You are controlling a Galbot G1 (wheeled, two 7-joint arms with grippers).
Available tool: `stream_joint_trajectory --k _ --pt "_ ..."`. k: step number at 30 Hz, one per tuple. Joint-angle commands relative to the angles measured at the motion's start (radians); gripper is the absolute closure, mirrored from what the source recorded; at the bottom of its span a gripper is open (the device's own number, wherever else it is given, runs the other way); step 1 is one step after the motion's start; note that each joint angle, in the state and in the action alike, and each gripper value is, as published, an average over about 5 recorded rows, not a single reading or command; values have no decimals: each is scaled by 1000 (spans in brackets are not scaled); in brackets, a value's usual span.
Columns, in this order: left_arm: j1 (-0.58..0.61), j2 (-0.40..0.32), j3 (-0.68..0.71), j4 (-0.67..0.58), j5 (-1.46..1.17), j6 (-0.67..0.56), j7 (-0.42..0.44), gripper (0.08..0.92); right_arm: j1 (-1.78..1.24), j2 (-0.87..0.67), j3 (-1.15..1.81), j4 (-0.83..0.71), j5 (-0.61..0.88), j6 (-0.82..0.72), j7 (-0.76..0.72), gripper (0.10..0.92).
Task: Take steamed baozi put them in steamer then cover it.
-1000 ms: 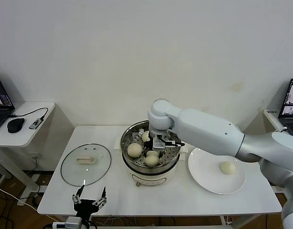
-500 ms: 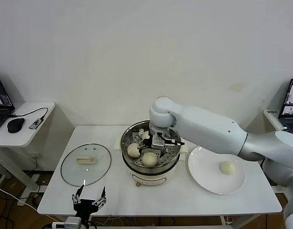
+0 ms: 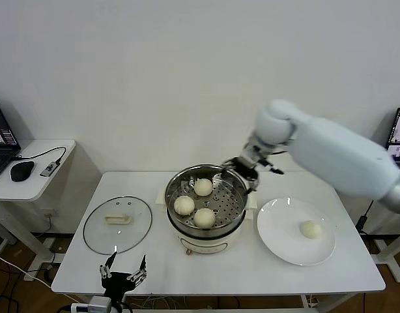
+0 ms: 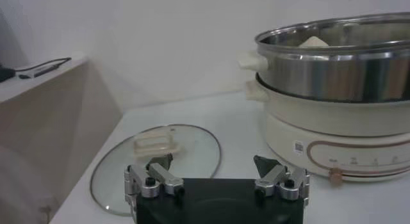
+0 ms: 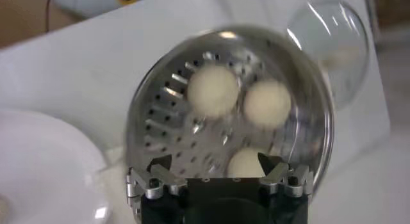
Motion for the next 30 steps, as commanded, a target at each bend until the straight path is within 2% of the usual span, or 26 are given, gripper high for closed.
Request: stream_joint_trajectory --k 1,7,15,22,30 --pt "-3 -1 10 -1 -8 4 2 177 -26 -316 40 -22 135 -424 -6 203" --pt "-5 0 17 1 -8 6 2 177 -122 -337 87 -91 10 -397 -7 203" --pt "4 6 8 9 -6 9 3 177 -307 -230 229 -249 -180 -322 30 203" --pt "6 7 5 23 -3 8 8 177 -396 -126 292 -398 -283 -222 69 203" --pt "9 4 7 29 -1 8 9 177 -462 -96 336 -420 -337 -204 40 203"
